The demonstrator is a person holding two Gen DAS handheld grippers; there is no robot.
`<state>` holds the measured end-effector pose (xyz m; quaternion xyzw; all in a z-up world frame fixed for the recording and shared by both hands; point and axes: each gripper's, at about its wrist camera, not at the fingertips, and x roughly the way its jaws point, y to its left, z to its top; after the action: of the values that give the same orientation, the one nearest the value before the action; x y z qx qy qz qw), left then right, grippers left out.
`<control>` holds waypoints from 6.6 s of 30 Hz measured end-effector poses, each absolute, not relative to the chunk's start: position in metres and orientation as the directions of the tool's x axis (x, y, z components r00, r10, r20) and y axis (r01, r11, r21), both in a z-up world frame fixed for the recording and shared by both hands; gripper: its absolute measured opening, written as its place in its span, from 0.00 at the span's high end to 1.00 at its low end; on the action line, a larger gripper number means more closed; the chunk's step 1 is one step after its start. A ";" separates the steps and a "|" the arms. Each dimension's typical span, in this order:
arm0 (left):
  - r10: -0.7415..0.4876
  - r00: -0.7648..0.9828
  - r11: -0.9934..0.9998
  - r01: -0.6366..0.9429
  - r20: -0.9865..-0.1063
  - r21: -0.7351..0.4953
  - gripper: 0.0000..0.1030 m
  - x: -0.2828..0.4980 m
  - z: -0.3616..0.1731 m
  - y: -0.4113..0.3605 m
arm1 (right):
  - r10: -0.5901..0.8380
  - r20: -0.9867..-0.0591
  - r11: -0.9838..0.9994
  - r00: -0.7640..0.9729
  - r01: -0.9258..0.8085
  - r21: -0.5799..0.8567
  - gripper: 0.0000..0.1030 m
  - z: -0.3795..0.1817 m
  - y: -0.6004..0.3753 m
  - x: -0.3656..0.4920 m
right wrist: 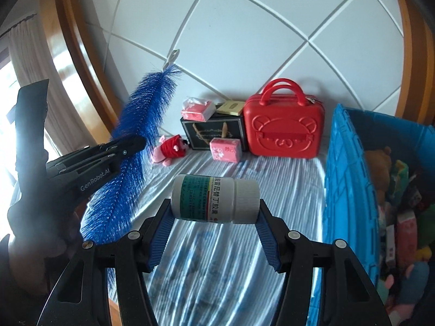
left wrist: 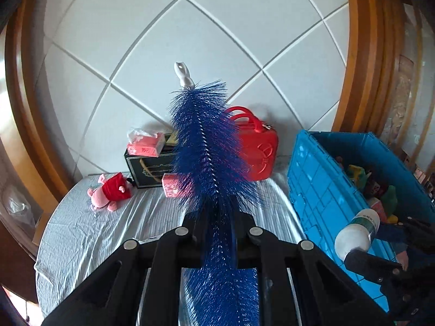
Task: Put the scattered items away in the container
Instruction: 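Carry the bottle brush with the left tool while the right tool carries the pill bottle to the bin, then open both tools to drop the bottle brush and pill bottle into the bin, then withdraw both open tools from the bin toward the bed, then grasp the white wipes pack with the left tool while the right tool grasps the toothpaste tube, then carry the wipes pack with the left tool while the right tool carries the toothpaste to the bin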
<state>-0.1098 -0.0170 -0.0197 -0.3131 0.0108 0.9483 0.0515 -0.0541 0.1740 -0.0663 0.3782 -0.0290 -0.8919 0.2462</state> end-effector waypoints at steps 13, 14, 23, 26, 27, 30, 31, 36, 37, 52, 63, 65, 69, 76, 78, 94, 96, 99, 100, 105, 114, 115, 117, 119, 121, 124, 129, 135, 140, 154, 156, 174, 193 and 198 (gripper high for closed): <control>0.256 -0.777 -0.947 -0.321 -0.576 0.012 0.88 -0.120 0.016 0.137 | -0.361 -0.639 -0.932 -0.679 0.250 0.262 0.43 -0.044 0.306 -0.044; 0.269 -0.773 -0.942 -0.336 -0.575 0.012 0.88 -0.122 0.018 0.149 | -0.353 -0.639 -0.935 -0.683 0.236 0.263 0.43 -0.043 0.317 -0.044; 0.373 -0.712 -0.896 -0.444 -0.595 -0.031 0.88 -0.129 0.017 0.237 | -0.254 -0.650 -0.961 -0.717 0.111 0.253 0.43 -0.040 0.394 -0.038; 0.402 -0.688 -0.881 -0.470 -0.604 -0.051 0.88 -0.131 0.014 0.262 | -0.221 -0.654 -0.966 -0.723 0.072 0.247 0.43 -0.042 0.413 -0.035; 0.408 -0.683 -0.877 -0.477 -0.606 -0.052 0.88 -0.132 0.012 0.270 | -0.209 -0.656 -0.968 -0.725 0.059 0.244 0.43 -0.044 0.419 -0.035; 0.424 -0.664 -0.865 -0.498 -0.615 -0.059 0.88 -0.131 0.008 0.292 | -0.178 -0.664 -0.971 -0.726 0.020 0.238 0.43 -0.048 0.437 -0.032; 0.429 -0.657 -0.861 -0.505 -0.619 -0.061 0.88 -0.132 0.006 0.298 | -0.170 -0.667 -0.972 -0.725 0.010 0.236 0.43 -0.049 0.442 -0.031; 0.439 -0.633 -0.849 -0.525 -0.638 -0.064 0.88 -0.134 -0.004 0.321 | -0.126 -0.683 -0.976 -0.720 -0.034 0.216 0.43 -0.054 0.465 -0.024; 0.446 -0.621 -0.845 -0.530 -0.644 -0.074 0.88 -0.135 -0.005 0.325 | -0.119 -0.683 -0.976 -0.720 -0.043 0.216 0.43 -0.055 0.469 -0.024; 0.451 -0.610 -0.862 -0.487 -0.651 -0.140 0.16 -0.143 -0.013 0.302 | -0.085 -0.659 -0.971 -0.747 -0.087 0.224 0.01 -0.054 0.483 -0.015; 0.374 -0.659 -0.912 -0.388 -0.653 -0.131 0.16 -0.147 -0.019 0.232 | -0.140 -0.638 -0.977 -0.757 -0.001 0.215 0.01 -0.051 0.437 -0.032; 0.361 -0.660 -0.920 -0.367 -0.659 -0.137 0.16 -0.147 -0.022 0.218 | -0.152 -0.638 -0.977 -0.755 0.017 0.212 0.01 -0.051 0.428 -0.036; 0.332 -0.668 -0.934 -0.331 -0.666 -0.134 0.16 -0.146 -0.028 0.189 | -0.171 -0.640 -0.977 -0.749 0.043 0.211 0.01 -0.052 0.409 -0.043; 0.287 -0.679 -0.955 -0.258 -0.676 -0.146 0.16 -0.147 -0.039 0.136 | -0.215 -0.644 -0.974 -0.734 0.113 0.197 0.01 -0.052 0.361 -0.057; 0.271 -0.680 -0.960 -0.238 -0.682 -0.144 0.16 -0.147 -0.044 0.121 | -0.229 -0.644 -0.972 -0.730 0.137 0.191 0.01 -0.051 0.346 -0.061; 0.117 -0.651 -0.993 -0.073 -0.750 -0.092 0.16 -0.154 -0.103 -0.012 | -0.310 -0.698 -0.946 -0.646 0.283 0.157 0.01 -0.085 0.213 -0.108; 0.093 -0.641 -0.996 -0.053 -0.762 -0.077 0.16 -0.157 -0.115 -0.028 | -0.318 -0.709 -0.941 -0.629 0.300 0.155 0.01 -0.095 0.194 -0.116; 0.055 -0.622 -0.998 -0.021 -0.781 -0.053 0.16 -0.163 -0.138 -0.058 | -0.330 -0.725 -0.934 -0.605 0.323 0.155 0.01 -0.113 0.169 -0.128; 0.041 -0.617 -0.999 -0.013 -0.786 -0.042 0.16 -0.165 -0.146 -0.067 | -0.331 -0.733 -0.932 -0.594 0.330 0.153 0.01 -0.121 0.159 -0.134; -0.020 -0.591 -1.000 0.027 -0.807 0.005 0.16 -0.177 -0.184 -0.116 | -0.333 -0.766 -0.925 -0.550 0.349 0.151 0.01 -0.161 0.120 -0.156; -0.012 -0.562 -0.998 -0.045 -0.827 0.045 0.16 -0.214 -0.261 -0.180 | -0.322 -0.814 -0.911 -0.483 0.392 0.128 0.03 -0.243 0.055 -0.204; -0.009 -0.562 -0.996 -0.072 -0.827 0.059 0.16 -0.219 -0.269 -0.183 | -0.319 -0.821 -0.911 -0.474 0.393 0.128 0.03 -0.254 0.050 -0.209; -0.006 -0.556 -0.986 -0.133 -0.831 0.096 0.16 -0.232 -0.286 -0.187 | -0.314 -0.836 -0.911 -0.450 0.392 0.131 0.03 -0.277 0.040 -0.221; 0.017 -0.553 -0.973 -0.201 -0.833 0.114 0.16 -0.242 -0.300 -0.190 | -0.308 -0.848 -0.911 -0.432 0.391 0.131 0.03 -0.299 0.031 -0.231; 0.027 -0.543 -0.952 -0.270 -0.839 0.144 0.16 -0.253 -0.317 -0.191 | -0.305 -0.858 -0.909 -0.413 0.394 0.134 0.03 -0.320 0.024 -0.240; 0.068 -0.517 -0.915 -0.373 -0.853 0.153 0.16 -0.268 -0.343 -0.193 | -0.290 -0.875 -0.908 -0.389 0.399 0.124 0.03 -0.352 0.014 -0.257; 0.110 -0.508 -0.864 -0.474 -0.854 0.170 0.16 -0.286 -0.376 -0.199 | -0.232 -0.895 -0.909 -0.382 0.413 0.060 0.04 -0.399 0.002 -0.293; 0.195 -0.500 -0.832 -0.540 -0.844 0.128 0.13 -0.294 -0.400 -0.202 | -0.225 -0.889 -0.883 -0.399 0.470 0.013 0.12 -0.433 -0.014 -0.336; 0.264 -0.450 -0.855 -0.519 -0.853 0.010 0.12 -0.305 -0.409 -0.213 | -0.244 -0.877 -0.858 -0.413 0.514 -0.003 0.22 -0.442 -0.022 -0.352; 0.275 -0.461 -0.898 -0.437 -0.843 -0.054 0.51 -0.291 -0.398 -0.218 | -0.318 -0.880 -0.827 -0.353 0.557 0.075 0.84 -0.424 -0.027 -0.325; 0.265 -0.460 -0.905 -0.422 -0.848 -0.054 0.52 -0.286 -0.397 -0.217 | -0.321 -0.882 -0.834 -0.346 0.544 0.091 0.84 -0.421 -0.026 -0.318; 0.149 -0.467 -0.963 -0.270 -0.871 -0.020 0.53 -0.224 -0.333 -0.200 | -0.361 -0.880 -0.857 -0.310 0.482 0.182 0.84 -0.348 -0.006 -0.231; 0.043 -0.522 -0.990 -0.135 -0.852 0.033 0.53 -0.157 -0.224 -0.172 | -0.397 -0.857 -0.848 -0.327 0.488 0.207 0.84 -0.232 0.017 -0.143; 0.018 -0.537 -0.992 -0.115 -0.844 0.052 0.53 -0.140 -0.197 -0.162 | -0.411 -0.847 -0.842 -0.336 0.496 0.212 0.84 -0.206 0.028 -0.125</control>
<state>-0.1399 -0.1619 -0.1970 -0.4799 0.0505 0.8751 0.0379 -0.1248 0.0276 -0.2060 0.5047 0.0420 -0.8162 0.2779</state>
